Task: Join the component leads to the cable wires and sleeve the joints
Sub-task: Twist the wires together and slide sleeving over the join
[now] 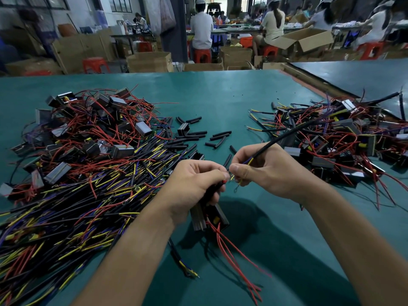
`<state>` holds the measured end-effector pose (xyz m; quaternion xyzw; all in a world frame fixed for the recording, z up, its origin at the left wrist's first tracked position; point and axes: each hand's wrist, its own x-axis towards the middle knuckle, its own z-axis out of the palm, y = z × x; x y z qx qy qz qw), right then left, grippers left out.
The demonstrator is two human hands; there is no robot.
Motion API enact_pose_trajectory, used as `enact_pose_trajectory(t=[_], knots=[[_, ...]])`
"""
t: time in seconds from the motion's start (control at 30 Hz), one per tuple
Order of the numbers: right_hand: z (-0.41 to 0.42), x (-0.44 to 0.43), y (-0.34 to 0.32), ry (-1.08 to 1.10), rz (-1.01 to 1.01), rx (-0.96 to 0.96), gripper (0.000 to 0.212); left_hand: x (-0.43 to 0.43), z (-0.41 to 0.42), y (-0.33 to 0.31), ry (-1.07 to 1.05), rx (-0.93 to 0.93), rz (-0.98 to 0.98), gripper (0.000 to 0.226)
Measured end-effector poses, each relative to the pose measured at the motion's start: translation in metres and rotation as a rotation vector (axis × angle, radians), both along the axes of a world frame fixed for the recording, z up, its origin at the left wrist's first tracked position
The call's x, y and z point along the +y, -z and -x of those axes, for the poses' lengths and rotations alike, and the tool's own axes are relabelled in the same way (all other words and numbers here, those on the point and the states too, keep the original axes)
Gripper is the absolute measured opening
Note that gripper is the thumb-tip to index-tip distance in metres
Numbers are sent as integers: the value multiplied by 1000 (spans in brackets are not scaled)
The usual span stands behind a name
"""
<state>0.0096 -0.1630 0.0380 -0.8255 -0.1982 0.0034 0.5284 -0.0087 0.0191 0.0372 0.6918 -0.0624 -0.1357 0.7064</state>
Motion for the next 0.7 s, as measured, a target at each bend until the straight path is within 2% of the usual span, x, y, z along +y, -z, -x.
enact_pose_trajectory(t=[0.13,0.3,0.43,0.53,0.7], knots=[[1,6,2,-1,-56,-19,11,1,-3,0,-35,166,155,18],[1,10,8,48,23,-132,10,-3,-6,3,-166,292,164,18],[1,8,9,54,155,-211,9,-10,-4,6,-267,294,184,20],[2,8,8,68,244,-256,9,-13,-1,8,-331,221,171,29],[7,6,2,45,270,-266,12,-12,0,7,-302,179,79,25]])
